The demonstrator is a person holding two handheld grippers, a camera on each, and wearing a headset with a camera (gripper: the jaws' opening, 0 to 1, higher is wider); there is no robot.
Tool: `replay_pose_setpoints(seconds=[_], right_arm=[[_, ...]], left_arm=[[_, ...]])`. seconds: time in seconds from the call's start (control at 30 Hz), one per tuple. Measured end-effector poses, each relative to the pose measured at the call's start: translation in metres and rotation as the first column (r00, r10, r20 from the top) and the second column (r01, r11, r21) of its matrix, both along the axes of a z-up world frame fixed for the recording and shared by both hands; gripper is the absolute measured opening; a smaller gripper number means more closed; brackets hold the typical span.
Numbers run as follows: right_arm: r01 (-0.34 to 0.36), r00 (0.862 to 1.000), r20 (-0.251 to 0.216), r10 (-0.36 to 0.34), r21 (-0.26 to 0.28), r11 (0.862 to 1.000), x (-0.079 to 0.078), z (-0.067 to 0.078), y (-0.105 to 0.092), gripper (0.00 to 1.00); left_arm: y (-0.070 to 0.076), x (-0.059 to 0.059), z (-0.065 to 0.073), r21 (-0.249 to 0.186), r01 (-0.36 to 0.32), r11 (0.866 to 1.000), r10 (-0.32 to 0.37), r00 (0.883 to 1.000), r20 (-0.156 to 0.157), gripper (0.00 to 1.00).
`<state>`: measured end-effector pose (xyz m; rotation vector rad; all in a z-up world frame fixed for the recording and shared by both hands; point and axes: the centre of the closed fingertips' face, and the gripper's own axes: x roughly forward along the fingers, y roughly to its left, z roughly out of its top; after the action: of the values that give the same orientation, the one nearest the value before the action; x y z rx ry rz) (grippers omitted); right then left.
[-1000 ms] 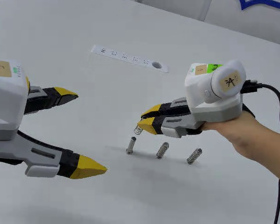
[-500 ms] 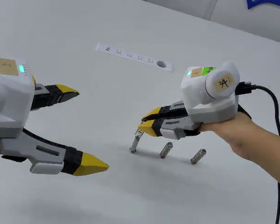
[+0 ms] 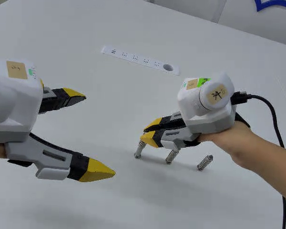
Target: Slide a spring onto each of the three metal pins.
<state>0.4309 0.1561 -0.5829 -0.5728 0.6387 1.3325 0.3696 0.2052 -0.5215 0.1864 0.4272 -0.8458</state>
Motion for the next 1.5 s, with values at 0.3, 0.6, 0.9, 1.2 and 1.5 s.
replay_pose_setpoints(seconds=[0.3,0.6,0.9,1.2,1.5], right_arm=[[0.003,1.000,0.024,-0.002,-0.030,1.000,0.001,-0.016,0.003,0.11],[0.016,0.998,0.059,-0.013,-0.036,0.999,0.005,-0.026,0.005,0.11],[0.010,0.998,0.063,-0.005,-0.080,0.997,0.005,-0.036,0.003,0.11],[0.028,0.998,0.061,-0.023,-0.094,0.995,0.007,-0.041,0.001,0.12],[0.066,0.997,0.032,-0.064,-0.065,0.996,0.010,-0.036,-0.001,0.13]], left_arm=[[0.001,0.001,0.000,0.004,0.000,1.000,0.000,1.000,-0.001,0.98],[0.002,0.001,-0.001,0.004,-0.002,1.000,0.002,1.000,-0.004,0.98],[0.002,0.001,-0.004,0.007,0.002,1.000,-0.002,1.000,-0.012,0.98],[0.003,-0.001,-0.004,0.005,-0.001,1.000,0.001,1.000,-0.017,0.98],[0.002,-0.003,-0.007,0.009,0.002,1.000,-0.002,1.000,-0.028,0.98]])
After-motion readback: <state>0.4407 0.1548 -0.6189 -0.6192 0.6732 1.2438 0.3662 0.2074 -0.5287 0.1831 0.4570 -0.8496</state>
